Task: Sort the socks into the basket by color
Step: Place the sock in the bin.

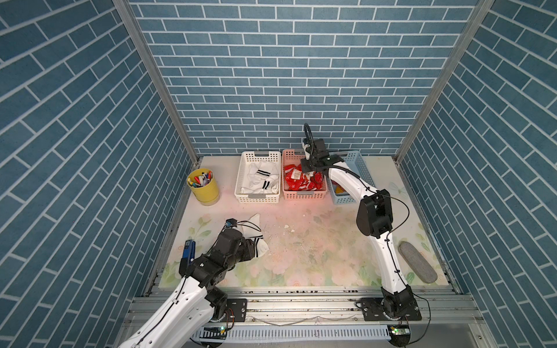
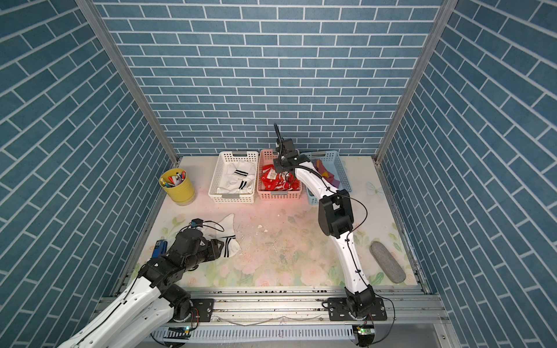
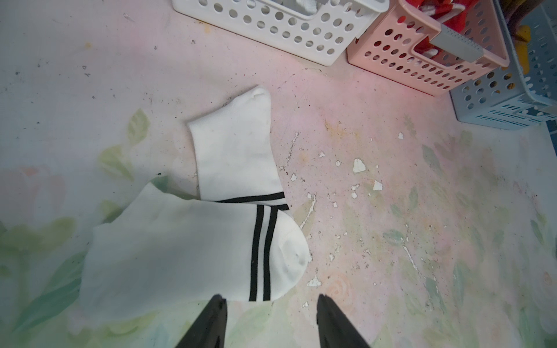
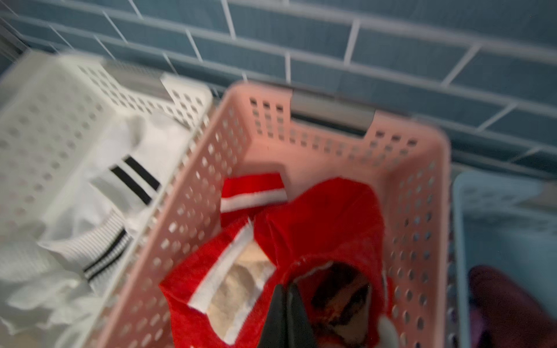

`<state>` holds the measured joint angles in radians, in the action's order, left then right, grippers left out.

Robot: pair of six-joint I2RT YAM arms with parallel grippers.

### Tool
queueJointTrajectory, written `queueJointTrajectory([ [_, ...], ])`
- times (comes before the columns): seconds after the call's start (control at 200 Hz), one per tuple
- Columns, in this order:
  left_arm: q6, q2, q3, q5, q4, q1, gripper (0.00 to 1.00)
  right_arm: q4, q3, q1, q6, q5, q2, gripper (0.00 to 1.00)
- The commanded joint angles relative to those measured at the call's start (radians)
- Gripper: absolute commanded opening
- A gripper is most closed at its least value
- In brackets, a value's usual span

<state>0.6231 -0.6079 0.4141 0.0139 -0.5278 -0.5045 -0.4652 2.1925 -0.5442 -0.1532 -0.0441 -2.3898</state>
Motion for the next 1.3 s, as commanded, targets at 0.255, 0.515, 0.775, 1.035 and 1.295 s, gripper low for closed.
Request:
queueJointTrajectory([
  [0.255, 0.022, 0.027, -0.025, 0.005, -0.041, -0.005, 0.55, 0.117, -0.203, -0.003, -0.06, 0.035, 0.123, 0.0],
  [0.515, 0.025, 0.033, -0.023, 0.007, -0.048, -0.007, 0.55, 0.135, -0.236, -0.003, -0.043, 0.047, 0.19, 0.17],
  [0.775, 0.026, 0.033, -0.022, 0.016, -0.057, -0.006, 0.56, 0.154, -0.294, -0.003, -0.035, 0.058, 0.305, 0.46],
  [1.035, 0.023, 0.024, -0.019, 0.022, -0.056, -0.008, 0.57, 0.196, -0.431, -0.005, -0.049, 0.085, 0.441, 0.52],
  [1.295, 0.022, -0.037, -0.024, 0.022, -0.011, -0.009, 0.58, 0.298, -0.713, -0.007, -0.097, 0.151, 0.65, 0.53],
])
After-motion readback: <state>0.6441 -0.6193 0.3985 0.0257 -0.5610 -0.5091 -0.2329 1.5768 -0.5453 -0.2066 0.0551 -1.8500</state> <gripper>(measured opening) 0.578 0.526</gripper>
